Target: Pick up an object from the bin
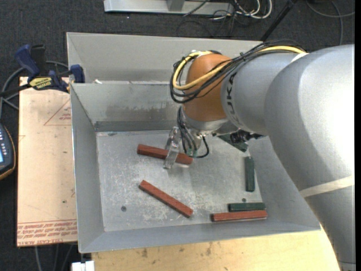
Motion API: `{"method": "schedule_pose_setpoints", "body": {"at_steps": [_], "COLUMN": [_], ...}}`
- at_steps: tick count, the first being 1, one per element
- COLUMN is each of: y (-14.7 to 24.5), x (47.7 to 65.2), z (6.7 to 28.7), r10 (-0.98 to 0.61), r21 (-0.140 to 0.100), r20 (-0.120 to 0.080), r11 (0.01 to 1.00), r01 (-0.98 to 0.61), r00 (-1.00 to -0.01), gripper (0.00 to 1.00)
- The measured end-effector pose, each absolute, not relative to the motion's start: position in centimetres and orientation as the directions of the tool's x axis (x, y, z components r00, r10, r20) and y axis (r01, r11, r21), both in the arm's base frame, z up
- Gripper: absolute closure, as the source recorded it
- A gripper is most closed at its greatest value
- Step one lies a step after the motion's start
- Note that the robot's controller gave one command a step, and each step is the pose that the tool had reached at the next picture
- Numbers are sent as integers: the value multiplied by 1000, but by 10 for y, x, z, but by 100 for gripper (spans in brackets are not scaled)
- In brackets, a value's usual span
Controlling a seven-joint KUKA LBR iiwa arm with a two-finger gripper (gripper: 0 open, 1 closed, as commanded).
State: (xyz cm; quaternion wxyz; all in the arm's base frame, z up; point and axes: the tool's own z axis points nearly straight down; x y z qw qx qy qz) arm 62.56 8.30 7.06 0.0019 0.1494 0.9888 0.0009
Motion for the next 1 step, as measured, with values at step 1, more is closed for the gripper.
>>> {"method": "schedule_pose_setpoints", "body": {"at_steps": [1], "y": [97], "x": [612], "z": [201], "r10": [176], "r21": [4], "r20": [-10], "r11": [984], "r01": [176], "r00": [-984], "gripper": [100]}}
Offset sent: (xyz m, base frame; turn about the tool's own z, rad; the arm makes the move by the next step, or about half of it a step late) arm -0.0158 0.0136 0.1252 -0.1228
